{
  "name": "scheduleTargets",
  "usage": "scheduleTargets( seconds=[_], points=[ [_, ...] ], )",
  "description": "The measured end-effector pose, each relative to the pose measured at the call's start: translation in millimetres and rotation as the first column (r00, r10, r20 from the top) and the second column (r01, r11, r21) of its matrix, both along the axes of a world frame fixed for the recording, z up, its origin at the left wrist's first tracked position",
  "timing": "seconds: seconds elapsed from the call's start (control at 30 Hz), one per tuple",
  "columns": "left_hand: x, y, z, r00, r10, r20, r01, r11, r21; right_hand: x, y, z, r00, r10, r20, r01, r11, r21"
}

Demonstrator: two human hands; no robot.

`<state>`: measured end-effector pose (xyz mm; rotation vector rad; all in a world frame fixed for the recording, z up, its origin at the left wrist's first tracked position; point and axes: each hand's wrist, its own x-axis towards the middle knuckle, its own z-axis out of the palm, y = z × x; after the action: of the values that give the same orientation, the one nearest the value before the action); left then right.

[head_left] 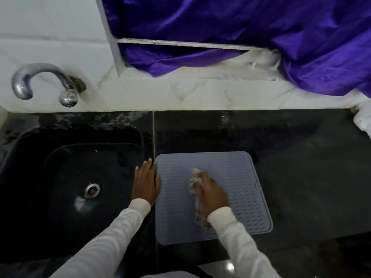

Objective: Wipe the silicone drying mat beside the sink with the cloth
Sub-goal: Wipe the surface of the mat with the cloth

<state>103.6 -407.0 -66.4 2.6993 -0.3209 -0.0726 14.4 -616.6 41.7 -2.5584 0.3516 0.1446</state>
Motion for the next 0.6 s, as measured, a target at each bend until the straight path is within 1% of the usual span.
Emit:
scheduleTargets(
  seconds=[0.03, 0.07, 0.1, 0.13, 0.17, 0.2, 0.23, 0.27, 0.3, 0.33, 0.37, 0.4, 0.5, 0.6],
  points=[
    [0, 1, 0, 1.0, -0.001, 0.0, 0.001, 1.0, -0.008, 4, 26, -6, 0.999, 0.05, -0.01, -0.05, 0.999, 0.018],
    [1, 1, 0, 1.0, -0.007, -0.003, 0.007, 1.0, -0.017, 7, 50, -11, 0.995, 0.088, -0.051, -0.087, 0.996, 0.03],
    [2, 2, -1, 1.0, -0.012, -0.008, 0.012, 1.0, -0.027, 9, 72, -21, 0.987, 0.124, -0.099, -0.123, 0.992, 0.011],
    [3, 4, -2, 1.0, -0.016, -0.012, 0.016, 0.999, -0.034, 9, 91, -27, 0.976, 0.14, -0.169, -0.15, 0.987, -0.05],
    [5, 6, -3, 1.0, -0.018, -0.019, 0.017, 0.999, -0.039, 9, 104, -36, 0.972, 0.141, -0.188, -0.166, 0.979, -0.122],
    [6, 8, -4, 1.0, -0.02, -0.024, 0.019, 0.999, -0.043, 9, 112, -40, 0.956, 0.152, -0.249, -0.189, 0.973, -0.129],
    [6, 8, -6, 0.999, -0.024, -0.025, 0.023, 0.999, -0.047, 8, 113, -40, 0.928, 0.156, -0.34, -0.2, 0.975, -0.097],
    [6, 8, -7, 0.999, -0.028, -0.017, 0.027, 0.999, -0.048, 8, 109, -46, 0.925, 0.149, -0.35, -0.19, 0.978, -0.087],
    [6, 8, -8, 1.0, -0.028, -0.009, 0.028, 0.999, -0.046, 9, 104, -55, 0.942, 0.154, -0.297, -0.197, 0.973, -0.121],
    [5, 7, -8, 1.0, -0.029, -0.003, 0.029, 0.999, -0.044, 5, 104, -58, 0.951, 0.181, -0.249, -0.239, 0.944, -0.228],
    [4, 7, -7, 1.0, -0.03, 0.0, 0.03, 0.999, -0.044, 2, 106, -54, 0.944, 0.226, -0.24, -0.295, 0.904, -0.31],
    [4, 6, -7, 0.999, -0.032, 0.004, 0.032, 0.999, -0.044, 2, 106, -50, 0.934, 0.256, -0.249, -0.335, 0.871, -0.359],
    [4, 6, -4, 0.999, -0.043, 0.021, 0.044, 0.998, -0.034, 2, 107, -49, 0.934, 0.285, -0.214, -0.349, 0.851, -0.392],
    [3, 5, -5, 0.998, -0.047, 0.03, 0.048, 0.999, -0.013, 1, 94, -45, 0.952, 0.252, -0.176, -0.303, 0.863, -0.405]
  ],
)
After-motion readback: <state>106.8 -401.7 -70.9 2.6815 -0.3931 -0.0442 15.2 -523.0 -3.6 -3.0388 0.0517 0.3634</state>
